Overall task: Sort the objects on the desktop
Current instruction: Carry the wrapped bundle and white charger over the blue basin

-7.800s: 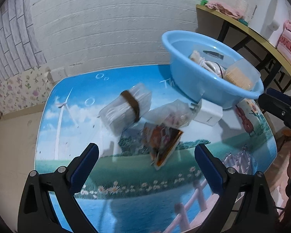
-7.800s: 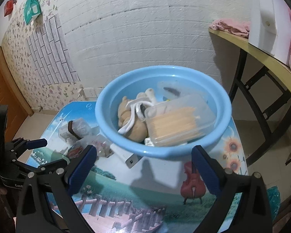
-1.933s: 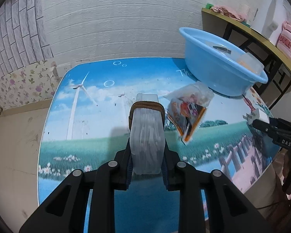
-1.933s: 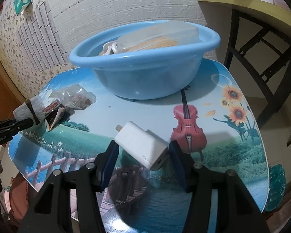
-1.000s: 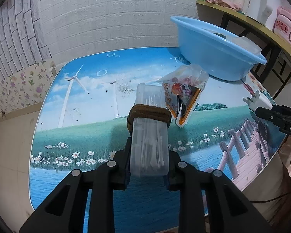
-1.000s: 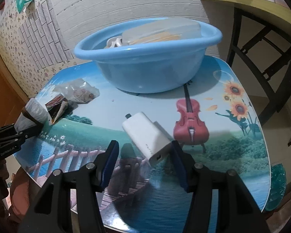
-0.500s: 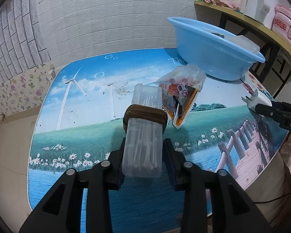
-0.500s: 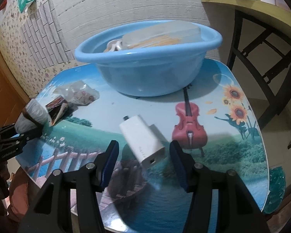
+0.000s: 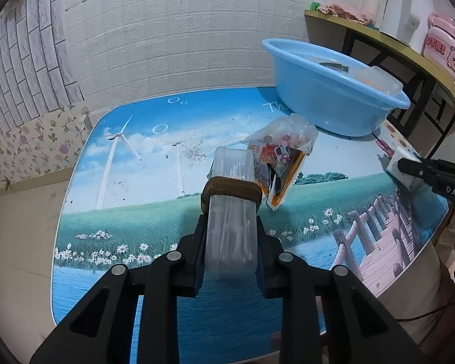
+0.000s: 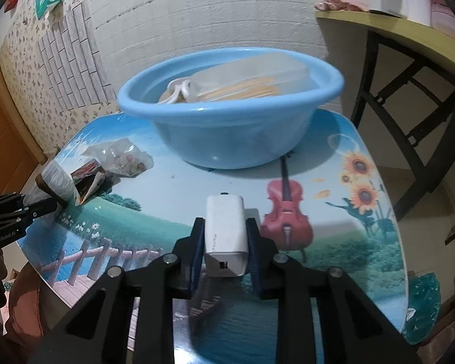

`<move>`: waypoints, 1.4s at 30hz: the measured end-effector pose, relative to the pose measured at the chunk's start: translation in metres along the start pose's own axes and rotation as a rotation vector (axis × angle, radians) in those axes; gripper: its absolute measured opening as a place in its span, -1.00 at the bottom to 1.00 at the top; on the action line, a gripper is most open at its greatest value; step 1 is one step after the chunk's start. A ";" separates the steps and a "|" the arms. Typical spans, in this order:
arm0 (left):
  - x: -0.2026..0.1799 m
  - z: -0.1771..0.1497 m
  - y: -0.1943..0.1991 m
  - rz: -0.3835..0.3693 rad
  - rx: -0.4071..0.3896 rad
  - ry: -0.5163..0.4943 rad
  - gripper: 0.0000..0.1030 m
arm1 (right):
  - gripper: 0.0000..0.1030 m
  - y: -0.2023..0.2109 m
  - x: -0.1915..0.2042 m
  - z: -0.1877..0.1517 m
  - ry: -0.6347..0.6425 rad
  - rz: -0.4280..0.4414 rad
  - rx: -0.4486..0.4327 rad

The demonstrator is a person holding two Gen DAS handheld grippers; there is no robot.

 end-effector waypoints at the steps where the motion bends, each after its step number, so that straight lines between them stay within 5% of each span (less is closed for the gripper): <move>1: 0.000 0.000 0.000 0.002 -0.002 -0.002 -0.52 | -0.51 0.002 -0.002 -0.001 -0.001 -0.004 -0.002; 30: -0.009 -0.002 -0.017 0.027 0.005 -0.019 -0.53 | -0.44 -0.015 0.002 -0.009 0.057 -0.031 0.046; 42: -0.011 0.008 0.013 -0.011 -0.037 0.021 -0.54 | -0.51 0.010 0.013 0.003 0.052 0.061 0.000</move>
Point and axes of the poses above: each gripper's, at about its wrist camera, not at the fingertips, and y roughly against the way its jaws point, x to its left, z to its top, the point moved 2 cm from there along -y, roughly the way its jaws point, and after that the axes turned 11 degrees about y, right-handed, at the moved point
